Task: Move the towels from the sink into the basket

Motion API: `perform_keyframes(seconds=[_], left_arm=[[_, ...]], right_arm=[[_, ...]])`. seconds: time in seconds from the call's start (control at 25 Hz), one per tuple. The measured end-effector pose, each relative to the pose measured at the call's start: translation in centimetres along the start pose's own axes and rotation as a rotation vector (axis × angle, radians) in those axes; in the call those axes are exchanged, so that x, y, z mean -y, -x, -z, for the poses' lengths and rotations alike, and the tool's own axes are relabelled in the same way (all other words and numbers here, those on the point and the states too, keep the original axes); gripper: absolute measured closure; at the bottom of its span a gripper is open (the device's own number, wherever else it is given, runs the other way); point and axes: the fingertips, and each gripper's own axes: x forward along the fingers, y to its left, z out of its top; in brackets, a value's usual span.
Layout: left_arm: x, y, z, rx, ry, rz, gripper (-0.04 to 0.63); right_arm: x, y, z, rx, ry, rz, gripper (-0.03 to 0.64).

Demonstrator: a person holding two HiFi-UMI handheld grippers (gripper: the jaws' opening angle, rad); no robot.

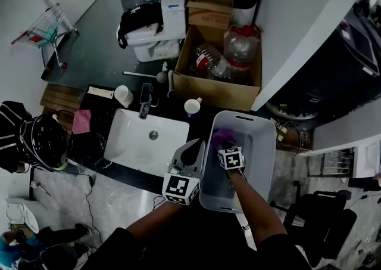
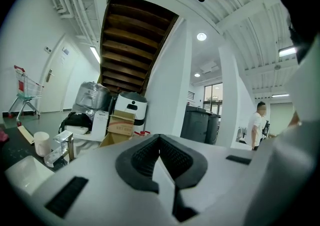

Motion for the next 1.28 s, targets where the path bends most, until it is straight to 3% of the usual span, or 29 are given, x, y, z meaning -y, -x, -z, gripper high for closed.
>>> perform_keyframes(seconds=[0.16,0.4,0.6,0.88,1.28], left_arm=[[-0.2,0.4,0.1,0.002,0.003,-0.009,0.592],[-0.1,1.2,0.6,0.005,0.017,0.009,0.592],[0.3,1.4,1.5,-0.008,0.044,0.055,0.592],[0.9,2.3,1.7,-0.005,0.044,0.131,0.592],[0.4,3.8,3.1,-0.021,0.043,0.184,0.592]], right_arm=[[-0.3,0.2,-0.4,0.002,0.037,0.005,0.493],[-0.6,1.8,-1.9,0.038,0.007,0.009,0.463],[-0.9,4.7,-4.3,0.134,-0.024,0.044,0.463],[-2.0,10.4,-7.4,0.291,-0.118,0.089,0.483],[-4.9,17.8,-9.8,0.457,-0.04,0.16,0.551]])
